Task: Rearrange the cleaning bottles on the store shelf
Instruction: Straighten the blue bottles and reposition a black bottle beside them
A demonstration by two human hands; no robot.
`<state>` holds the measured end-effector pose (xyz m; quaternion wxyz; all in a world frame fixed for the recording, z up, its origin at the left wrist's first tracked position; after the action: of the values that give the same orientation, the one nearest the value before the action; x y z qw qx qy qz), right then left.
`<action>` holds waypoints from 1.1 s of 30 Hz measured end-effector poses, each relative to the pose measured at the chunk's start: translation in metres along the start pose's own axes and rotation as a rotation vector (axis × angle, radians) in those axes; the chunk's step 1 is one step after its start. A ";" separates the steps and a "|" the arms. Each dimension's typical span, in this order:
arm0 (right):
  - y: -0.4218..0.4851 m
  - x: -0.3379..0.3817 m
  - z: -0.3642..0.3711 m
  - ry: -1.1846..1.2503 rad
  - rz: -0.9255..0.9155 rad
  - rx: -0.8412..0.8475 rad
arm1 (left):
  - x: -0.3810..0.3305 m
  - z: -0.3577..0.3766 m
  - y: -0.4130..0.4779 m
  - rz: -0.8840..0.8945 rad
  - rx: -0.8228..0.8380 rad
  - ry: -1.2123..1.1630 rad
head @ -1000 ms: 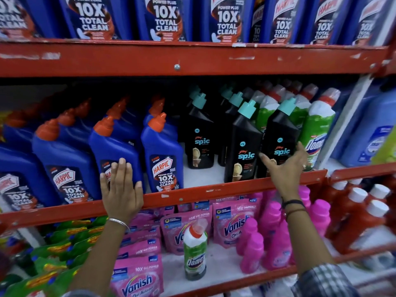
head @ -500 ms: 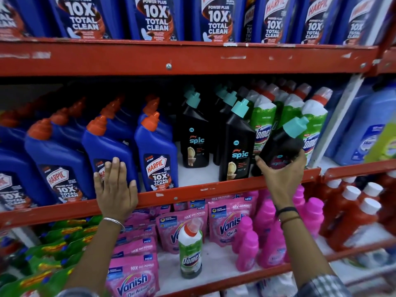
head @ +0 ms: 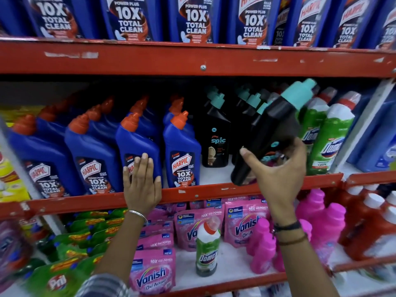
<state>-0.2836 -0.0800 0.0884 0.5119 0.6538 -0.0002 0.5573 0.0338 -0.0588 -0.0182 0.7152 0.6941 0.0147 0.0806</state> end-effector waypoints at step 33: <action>-0.101 -0.027 0.052 0.004 0.064 0.208 | 0.001 -0.002 0.001 -0.002 -0.005 -0.055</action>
<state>-0.1981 -0.0823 0.0084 0.4233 0.7018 0.0378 0.5718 0.0349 -0.0570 -0.0173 0.7173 0.6941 -0.0043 0.0609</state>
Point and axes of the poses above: each hand's wrist, its own y-axis towards the middle knuckle, its own z-axis out of the palm, x = y × z, the point moved 5 cm from there along y, towards the middle knuckle, and after that the axes turned 12 degrees about -x, right-handed, at the moved point
